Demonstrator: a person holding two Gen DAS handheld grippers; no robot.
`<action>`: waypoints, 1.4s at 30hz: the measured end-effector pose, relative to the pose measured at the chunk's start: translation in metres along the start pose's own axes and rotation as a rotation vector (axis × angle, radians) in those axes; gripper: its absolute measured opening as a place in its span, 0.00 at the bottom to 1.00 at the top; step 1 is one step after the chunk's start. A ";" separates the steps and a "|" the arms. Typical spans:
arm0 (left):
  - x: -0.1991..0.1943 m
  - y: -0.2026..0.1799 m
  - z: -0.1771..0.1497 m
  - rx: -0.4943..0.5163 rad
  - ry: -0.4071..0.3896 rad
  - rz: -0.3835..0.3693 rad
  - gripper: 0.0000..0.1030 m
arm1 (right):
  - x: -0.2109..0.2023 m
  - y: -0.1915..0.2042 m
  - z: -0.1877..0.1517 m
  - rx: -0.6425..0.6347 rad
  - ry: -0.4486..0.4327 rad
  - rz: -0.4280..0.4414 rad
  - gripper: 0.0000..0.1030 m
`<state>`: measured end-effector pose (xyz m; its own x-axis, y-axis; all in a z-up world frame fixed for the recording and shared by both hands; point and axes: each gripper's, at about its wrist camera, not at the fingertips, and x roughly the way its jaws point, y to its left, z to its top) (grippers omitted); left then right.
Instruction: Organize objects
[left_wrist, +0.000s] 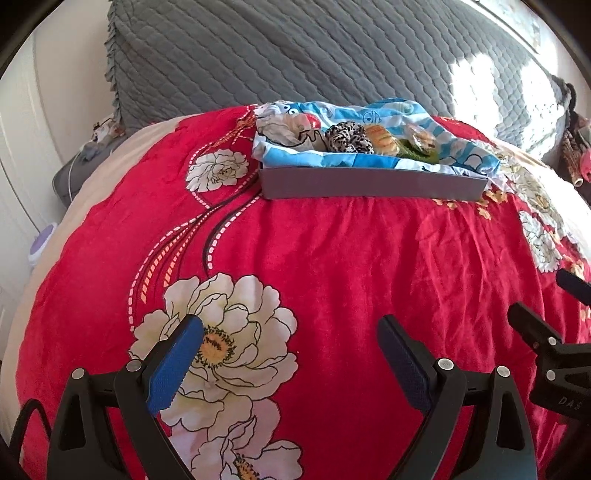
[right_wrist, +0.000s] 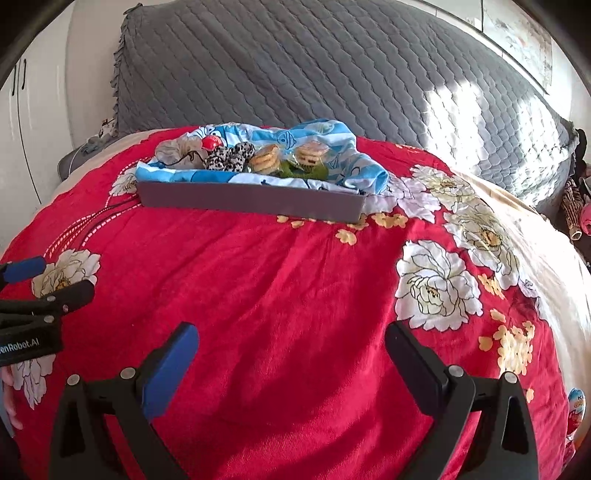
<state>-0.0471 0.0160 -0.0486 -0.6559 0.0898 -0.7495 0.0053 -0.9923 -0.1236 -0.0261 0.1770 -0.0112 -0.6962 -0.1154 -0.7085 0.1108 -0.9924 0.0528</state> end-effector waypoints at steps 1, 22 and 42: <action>-0.001 0.000 0.000 -0.004 -0.010 0.002 0.93 | 0.000 0.000 0.000 0.000 -0.002 0.001 0.99; 0.001 -0.006 -0.014 0.003 -0.034 -0.009 0.93 | 0.004 -0.004 -0.009 0.009 0.010 0.002 0.99; 0.019 -0.005 -0.031 -0.002 0.004 -0.016 0.93 | 0.011 -0.004 -0.022 0.016 0.038 0.004 0.99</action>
<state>-0.0367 0.0255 -0.0826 -0.6531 0.1061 -0.7498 -0.0034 -0.9905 -0.1372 -0.0183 0.1804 -0.0349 -0.6686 -0.1178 -0.7342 0.1016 -0.9926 0.0668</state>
